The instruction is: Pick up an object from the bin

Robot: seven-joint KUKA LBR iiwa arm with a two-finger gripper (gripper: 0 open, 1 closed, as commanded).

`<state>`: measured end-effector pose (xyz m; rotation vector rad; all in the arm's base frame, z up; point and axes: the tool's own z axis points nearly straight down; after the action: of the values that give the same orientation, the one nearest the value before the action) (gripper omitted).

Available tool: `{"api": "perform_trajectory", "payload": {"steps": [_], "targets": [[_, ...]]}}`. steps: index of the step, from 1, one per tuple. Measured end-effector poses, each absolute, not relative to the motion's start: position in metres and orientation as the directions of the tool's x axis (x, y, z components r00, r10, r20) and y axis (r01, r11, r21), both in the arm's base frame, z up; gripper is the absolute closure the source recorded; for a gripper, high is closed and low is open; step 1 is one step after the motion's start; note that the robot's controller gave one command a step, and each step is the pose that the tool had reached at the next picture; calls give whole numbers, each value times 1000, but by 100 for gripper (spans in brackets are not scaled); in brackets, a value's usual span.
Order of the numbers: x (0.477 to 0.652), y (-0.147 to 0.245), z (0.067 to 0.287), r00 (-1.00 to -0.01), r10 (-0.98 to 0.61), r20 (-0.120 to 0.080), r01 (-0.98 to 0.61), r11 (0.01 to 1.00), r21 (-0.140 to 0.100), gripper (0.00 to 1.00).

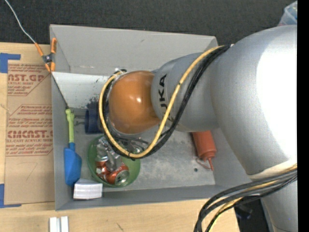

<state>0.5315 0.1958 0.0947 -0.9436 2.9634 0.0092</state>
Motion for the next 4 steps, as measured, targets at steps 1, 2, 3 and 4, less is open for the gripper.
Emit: {"api": "perform_trajectory", "payload": {"steps": [1,2,3,4], "targets": [[535,195,114,-876,-480,-36,-481,877,2,100],[535,195,114,-876,-480,-36,-481,877,2,100],[538,183,193,-864,-502,-33,-502,865,1,100],[550,183,220,-880,-473,-41,-474,881,2,0]]}}
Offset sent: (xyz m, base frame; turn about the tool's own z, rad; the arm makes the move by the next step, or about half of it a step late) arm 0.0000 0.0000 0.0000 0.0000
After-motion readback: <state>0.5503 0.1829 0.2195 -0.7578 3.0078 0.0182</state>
